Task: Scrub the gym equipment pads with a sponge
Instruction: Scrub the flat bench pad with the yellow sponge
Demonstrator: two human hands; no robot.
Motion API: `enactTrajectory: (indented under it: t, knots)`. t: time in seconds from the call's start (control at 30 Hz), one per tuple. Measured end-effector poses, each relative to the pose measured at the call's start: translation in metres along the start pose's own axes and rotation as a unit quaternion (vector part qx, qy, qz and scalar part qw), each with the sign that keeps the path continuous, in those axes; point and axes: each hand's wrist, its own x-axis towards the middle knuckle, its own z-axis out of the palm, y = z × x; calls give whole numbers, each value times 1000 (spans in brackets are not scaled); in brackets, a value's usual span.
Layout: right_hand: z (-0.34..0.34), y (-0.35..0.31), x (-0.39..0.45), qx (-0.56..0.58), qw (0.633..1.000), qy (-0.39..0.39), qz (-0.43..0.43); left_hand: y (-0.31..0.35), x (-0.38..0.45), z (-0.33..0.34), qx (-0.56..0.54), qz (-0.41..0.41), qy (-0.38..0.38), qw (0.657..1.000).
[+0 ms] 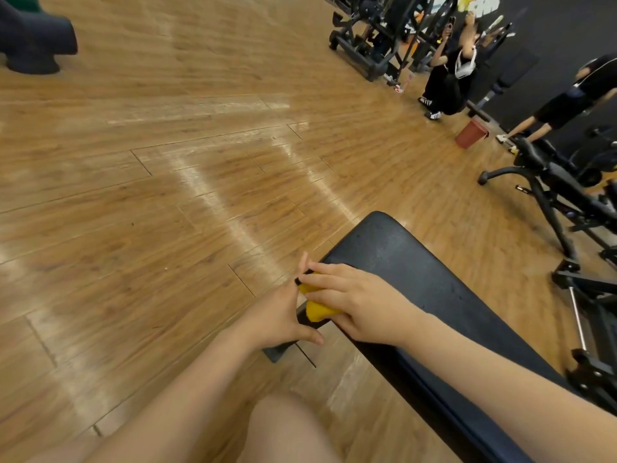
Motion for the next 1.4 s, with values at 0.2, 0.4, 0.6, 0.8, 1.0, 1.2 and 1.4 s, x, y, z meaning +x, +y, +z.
enactTrajectory:
  t: [0.2, 0.4, 0.6, 0.8, 1.0, 1.2, 1.4]
  knots:
    - [2, -4, -28, 48, 998, 28, 30, 5, 3, 5, -58, 3, 30, 998]
    - [-8, 21, 4, 202, 973, 24, 106, 16, 7, 7, -157, -37, 79, 984]
    - [-20, 86, 27, 206, 929, 7, 306, 23, 9, 16, -123, -24, 119, 985]
    - [-12, 62, 31, 206, 959, -15, 195, 22, 13, 26, -91, 5, 180, 979]
    - [-16, 101, 26, 209, 939, 30, 270, 19, 13, 28, -70, 19, 198, 977]
    - [-17, 98, 27, 161, 945, 23, 282, 21, 11, 25, -56, 11, 188, 980]
    - [-11, 106, 22, 201, 941, 75, 262, 26, 11, 24, -66, 12, 195, 979]
